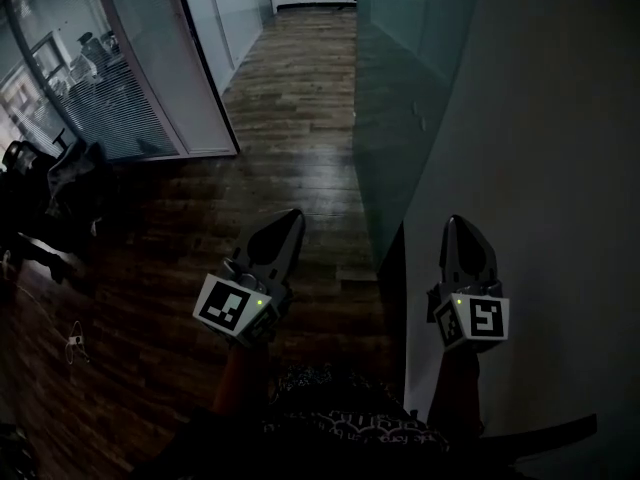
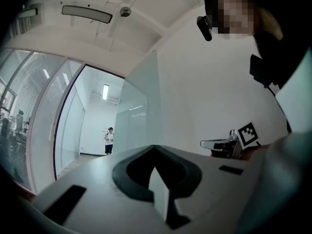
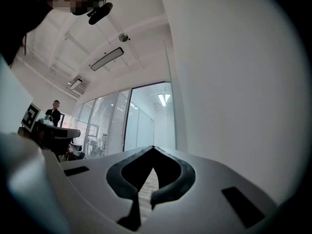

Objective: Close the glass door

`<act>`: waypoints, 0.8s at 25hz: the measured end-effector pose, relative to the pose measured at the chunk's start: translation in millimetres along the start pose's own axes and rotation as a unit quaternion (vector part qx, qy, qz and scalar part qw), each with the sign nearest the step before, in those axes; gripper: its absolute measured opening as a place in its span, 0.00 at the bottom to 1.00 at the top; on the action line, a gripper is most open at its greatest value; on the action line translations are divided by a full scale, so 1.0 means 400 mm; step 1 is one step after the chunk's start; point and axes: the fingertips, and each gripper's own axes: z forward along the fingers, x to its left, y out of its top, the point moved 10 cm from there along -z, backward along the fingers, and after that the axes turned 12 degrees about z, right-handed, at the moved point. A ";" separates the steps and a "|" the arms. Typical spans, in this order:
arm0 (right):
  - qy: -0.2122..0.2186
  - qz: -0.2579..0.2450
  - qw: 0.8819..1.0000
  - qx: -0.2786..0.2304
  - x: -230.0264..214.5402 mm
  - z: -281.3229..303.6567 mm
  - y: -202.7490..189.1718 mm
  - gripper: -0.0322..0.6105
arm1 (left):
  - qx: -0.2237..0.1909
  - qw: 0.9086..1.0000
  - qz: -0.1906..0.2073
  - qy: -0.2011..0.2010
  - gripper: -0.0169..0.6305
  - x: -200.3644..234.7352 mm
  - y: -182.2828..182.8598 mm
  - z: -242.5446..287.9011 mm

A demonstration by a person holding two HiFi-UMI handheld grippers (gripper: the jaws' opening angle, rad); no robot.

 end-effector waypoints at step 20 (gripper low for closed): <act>-0.066 0.002 0.998 -0.005 -0.096 0.349 -0.048 0.05 | -0.013 0.998 -0.010 -0.054 0.03 0.306 -0.112 0.355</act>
